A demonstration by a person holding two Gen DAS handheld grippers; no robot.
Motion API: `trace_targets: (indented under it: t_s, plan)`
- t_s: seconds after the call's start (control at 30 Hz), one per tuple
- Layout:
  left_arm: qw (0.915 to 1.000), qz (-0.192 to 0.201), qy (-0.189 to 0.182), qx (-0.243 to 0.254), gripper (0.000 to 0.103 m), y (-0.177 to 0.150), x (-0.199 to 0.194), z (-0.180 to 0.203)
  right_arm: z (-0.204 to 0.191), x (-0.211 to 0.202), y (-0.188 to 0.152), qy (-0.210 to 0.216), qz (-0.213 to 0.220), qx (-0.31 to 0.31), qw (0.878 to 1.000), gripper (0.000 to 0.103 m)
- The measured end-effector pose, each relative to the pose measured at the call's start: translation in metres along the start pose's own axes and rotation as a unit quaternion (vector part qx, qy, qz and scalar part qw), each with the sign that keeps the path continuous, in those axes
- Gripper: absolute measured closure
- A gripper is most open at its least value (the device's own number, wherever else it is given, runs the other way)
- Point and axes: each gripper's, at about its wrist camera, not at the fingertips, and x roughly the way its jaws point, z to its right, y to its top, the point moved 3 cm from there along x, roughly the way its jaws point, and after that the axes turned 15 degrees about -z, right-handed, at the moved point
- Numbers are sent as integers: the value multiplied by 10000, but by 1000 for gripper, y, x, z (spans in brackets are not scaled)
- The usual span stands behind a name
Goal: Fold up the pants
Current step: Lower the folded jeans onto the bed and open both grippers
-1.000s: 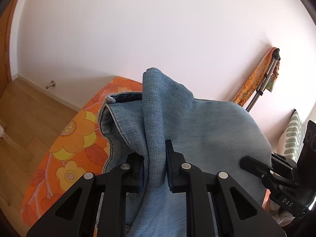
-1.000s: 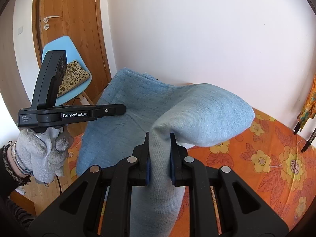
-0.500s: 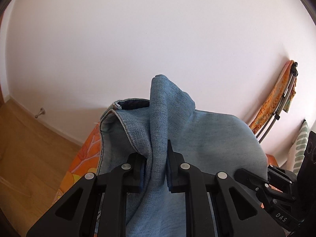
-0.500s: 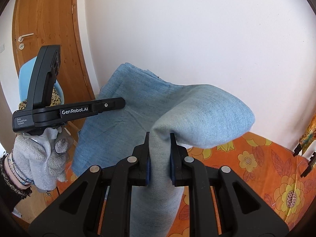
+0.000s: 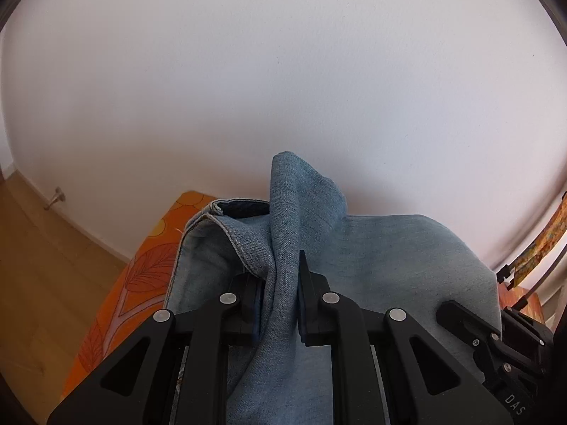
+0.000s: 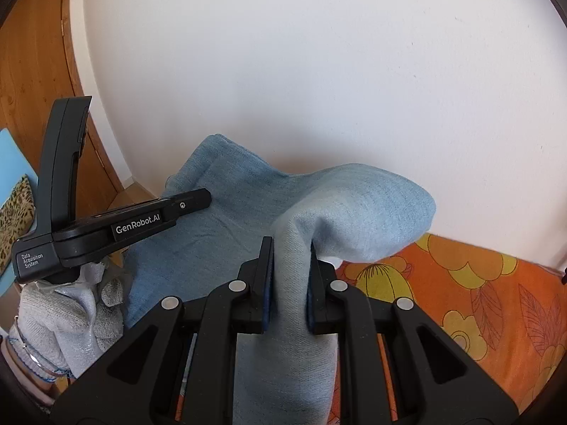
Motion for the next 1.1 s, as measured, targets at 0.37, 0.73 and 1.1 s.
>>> trace_targets:
  t_s: [0.37,0.73,1.1]
  plan:
    - [9954,85,585,-756,68,7,-26,-37,39,-8,-25,-838,-367,12,9958,54]
    - [9981,-147,583,-136,68,-40,-79,3,-6,-33,-65,-245,-621,-583,9961,54]
    - [9973,76,669,306,58,-108,-166,64,-24,-145,-120,-171,-327,-601,9975,54]
